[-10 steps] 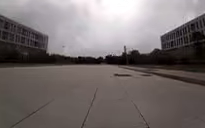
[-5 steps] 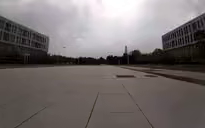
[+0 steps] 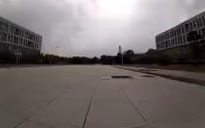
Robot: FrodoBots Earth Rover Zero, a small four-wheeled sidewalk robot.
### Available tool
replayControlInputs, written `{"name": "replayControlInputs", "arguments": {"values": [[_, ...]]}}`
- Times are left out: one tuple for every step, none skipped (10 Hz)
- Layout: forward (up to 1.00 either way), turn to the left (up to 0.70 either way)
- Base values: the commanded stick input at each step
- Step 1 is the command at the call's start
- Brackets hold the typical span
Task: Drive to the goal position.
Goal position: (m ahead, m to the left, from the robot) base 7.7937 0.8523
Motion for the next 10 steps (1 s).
{"name": "replayControlInputs", "arguments": {"values": [[0.7,0.0],[0.7,0.0],[0.7,0.0],[0.7,0.0],[0.7,0.0],[0.7,0.0],[0.7,0.0],[0.7,0.0],[0.7,0.0],[0.7,0.0]]}}
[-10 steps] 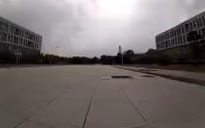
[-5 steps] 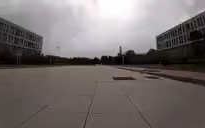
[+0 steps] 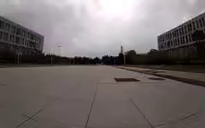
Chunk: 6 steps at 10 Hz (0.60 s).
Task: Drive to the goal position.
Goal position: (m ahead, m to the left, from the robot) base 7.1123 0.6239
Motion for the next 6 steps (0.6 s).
{"name": "replayControlInputs", "arguments": {"values": [[0.7,0.0],[0.7,0.0],[0.7,0.0],[0.7,0.0],[0.7,0.0],[0.7,0.0]]}}
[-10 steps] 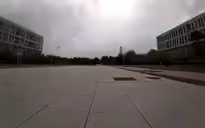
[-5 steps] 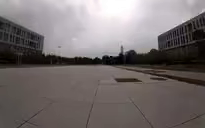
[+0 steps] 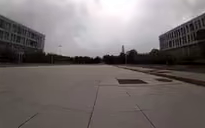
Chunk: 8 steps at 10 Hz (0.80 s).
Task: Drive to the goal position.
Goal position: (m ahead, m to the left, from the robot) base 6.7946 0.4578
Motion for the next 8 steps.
{"name": "replayControlInputs", "arguments": {"values": [[0.7,0.0],[0.7,0.0],[0.7,0.0],[0.7,0.0],[0.7,0.0],[0.7,0.0],[0.7,0.0],[0.7,0.0]]}}
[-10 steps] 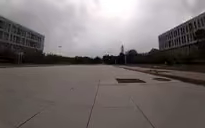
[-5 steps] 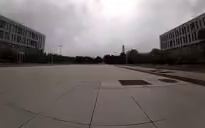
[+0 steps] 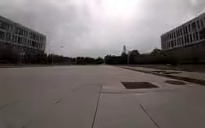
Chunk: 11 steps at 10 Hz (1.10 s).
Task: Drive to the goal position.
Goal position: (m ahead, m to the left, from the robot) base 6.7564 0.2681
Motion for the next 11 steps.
{"name": "replayControlInputs", "arguments": {"values": [[0.7,0.0],[0.7,0.0],[0.7,0.0],[0.7,0.0],[0.7,0.0],[0.7,0.0],[0.7,0.0],[0.7,0.0],[0.7,0.0],[0.7,0.0],[0.7,0.0]]}}
